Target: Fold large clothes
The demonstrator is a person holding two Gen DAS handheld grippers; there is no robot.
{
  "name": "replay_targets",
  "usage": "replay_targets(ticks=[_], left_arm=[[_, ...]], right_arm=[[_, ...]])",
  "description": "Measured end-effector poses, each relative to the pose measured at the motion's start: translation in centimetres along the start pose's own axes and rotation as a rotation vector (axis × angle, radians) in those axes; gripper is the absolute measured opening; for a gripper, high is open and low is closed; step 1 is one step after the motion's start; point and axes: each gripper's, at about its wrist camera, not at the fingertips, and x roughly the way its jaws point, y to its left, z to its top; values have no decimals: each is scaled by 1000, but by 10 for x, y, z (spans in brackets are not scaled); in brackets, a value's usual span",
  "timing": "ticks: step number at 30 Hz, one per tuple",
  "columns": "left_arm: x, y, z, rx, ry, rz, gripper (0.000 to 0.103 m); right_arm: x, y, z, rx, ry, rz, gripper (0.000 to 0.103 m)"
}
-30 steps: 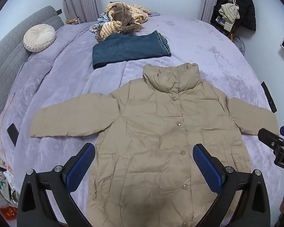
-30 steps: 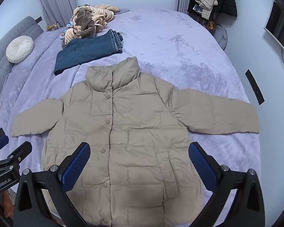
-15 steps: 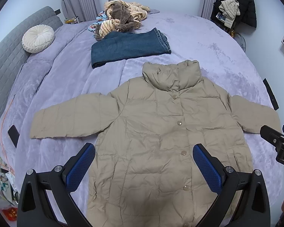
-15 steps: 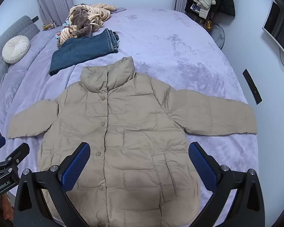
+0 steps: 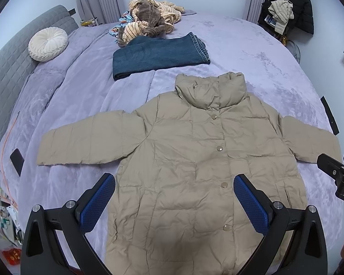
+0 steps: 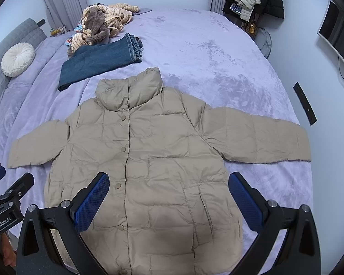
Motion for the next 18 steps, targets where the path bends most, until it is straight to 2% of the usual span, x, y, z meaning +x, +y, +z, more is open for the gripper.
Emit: replay_targets(ticks=[18], left_arm=[[-1, 3, 0, -6, 3, 5, 103]], right_arm=[[0, -1, 0, 0, 0, -1, 103]])
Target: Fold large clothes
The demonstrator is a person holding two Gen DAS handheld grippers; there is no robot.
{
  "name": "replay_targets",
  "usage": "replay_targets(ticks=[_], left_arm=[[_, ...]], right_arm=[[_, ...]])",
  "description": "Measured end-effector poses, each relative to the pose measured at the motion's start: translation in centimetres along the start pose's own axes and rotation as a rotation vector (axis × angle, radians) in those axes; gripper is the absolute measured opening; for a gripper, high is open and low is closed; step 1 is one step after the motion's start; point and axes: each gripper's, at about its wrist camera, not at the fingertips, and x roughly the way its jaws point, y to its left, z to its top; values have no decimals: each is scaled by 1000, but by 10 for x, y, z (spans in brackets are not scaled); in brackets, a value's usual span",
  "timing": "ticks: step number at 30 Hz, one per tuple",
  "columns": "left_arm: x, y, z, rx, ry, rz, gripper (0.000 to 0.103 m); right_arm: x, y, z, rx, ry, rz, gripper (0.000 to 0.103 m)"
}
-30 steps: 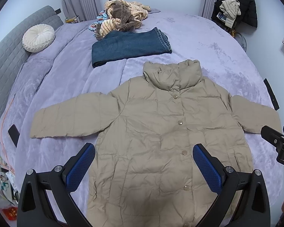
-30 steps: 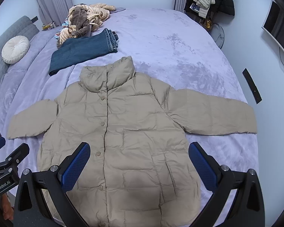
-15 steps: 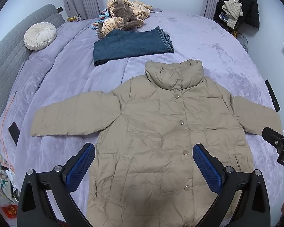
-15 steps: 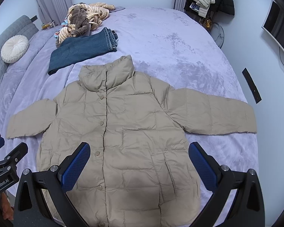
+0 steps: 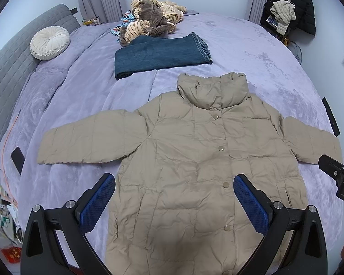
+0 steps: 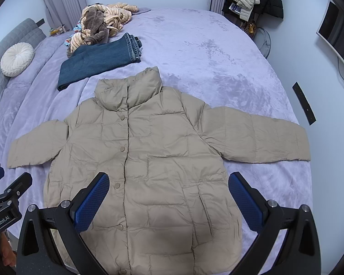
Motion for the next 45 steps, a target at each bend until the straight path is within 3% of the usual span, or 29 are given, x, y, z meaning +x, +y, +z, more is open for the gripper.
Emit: replay_targets(ticks=[45], left_arm=[[0, 4, -1, -3, -1, 0, 103]], right_arm=[[0, 2, 1, -1, 3, -1, 103]])
